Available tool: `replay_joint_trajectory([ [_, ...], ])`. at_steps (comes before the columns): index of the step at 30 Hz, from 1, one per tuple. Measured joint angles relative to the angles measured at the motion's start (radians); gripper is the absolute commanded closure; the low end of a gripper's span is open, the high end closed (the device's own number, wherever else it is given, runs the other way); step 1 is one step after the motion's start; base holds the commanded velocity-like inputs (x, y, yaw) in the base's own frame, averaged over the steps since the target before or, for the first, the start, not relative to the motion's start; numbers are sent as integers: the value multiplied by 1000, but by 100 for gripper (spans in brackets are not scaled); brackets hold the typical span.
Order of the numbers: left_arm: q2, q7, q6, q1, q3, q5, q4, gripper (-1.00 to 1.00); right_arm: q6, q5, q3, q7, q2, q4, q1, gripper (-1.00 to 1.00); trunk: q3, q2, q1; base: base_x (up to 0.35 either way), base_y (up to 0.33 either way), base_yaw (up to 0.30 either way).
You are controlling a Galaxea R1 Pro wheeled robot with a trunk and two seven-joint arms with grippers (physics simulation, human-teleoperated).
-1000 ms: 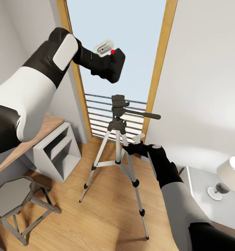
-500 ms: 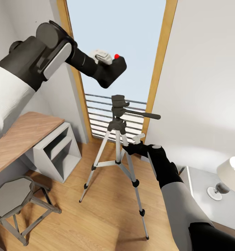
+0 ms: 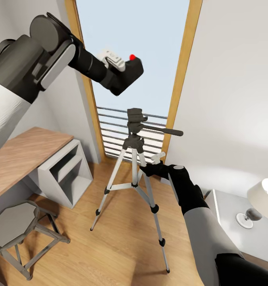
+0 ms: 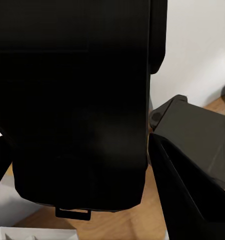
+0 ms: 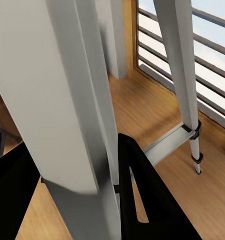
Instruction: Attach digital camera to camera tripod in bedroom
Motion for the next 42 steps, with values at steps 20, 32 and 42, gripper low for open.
replay_joint_trajectory([
  [20,26,-84,-6,0,94,29,90,100,-1,1,0,1,0,0,0,100,0,0,0,0,0,0],
  [32,24,-91,-2,0,116,38,174,100,-1,1,0,2,0,0,0,100,0,0,0,0,0,0],
  [42,-9,-93,0,0,101,41,183,100,-2,5,-1,8,0,0,0,100,0,0,0,0,0,0],
])
